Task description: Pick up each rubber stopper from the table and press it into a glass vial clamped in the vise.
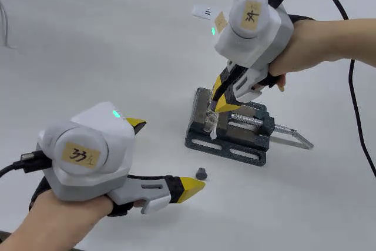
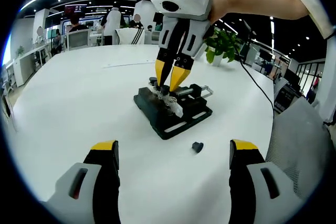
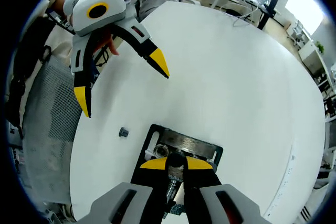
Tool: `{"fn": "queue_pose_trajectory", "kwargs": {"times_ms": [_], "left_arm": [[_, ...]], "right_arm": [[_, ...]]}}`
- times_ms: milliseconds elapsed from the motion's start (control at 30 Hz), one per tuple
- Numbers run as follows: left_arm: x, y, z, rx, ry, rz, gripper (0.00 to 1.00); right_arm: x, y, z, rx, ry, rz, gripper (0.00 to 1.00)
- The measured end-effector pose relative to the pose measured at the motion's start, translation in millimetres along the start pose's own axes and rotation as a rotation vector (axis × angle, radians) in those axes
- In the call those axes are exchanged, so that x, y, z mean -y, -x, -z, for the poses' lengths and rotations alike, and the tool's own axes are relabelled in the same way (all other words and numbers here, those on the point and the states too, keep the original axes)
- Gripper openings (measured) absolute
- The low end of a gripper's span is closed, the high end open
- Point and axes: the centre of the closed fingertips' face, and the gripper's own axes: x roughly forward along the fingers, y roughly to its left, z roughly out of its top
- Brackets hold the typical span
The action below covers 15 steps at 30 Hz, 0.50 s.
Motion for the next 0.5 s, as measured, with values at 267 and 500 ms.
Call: {"fn": "queue_pose_trajectory", "kwargs": {"times_ms": [267, 500], "left_arm": [[-2.3, 1.6, 1.7, -0.001, 0.003, -0.002, 0.85], [-0.5, 0.9, 2.0, -0.004, 0.003, 0.004, 0.85]], "right_arm": [[-1.0, 0.6, 0.0, -0.004, 0.056, -0.011, 0.07], [-0.5, 0.9, 0.3, -0.004, 0.077, -0.005, 0.07]]}}
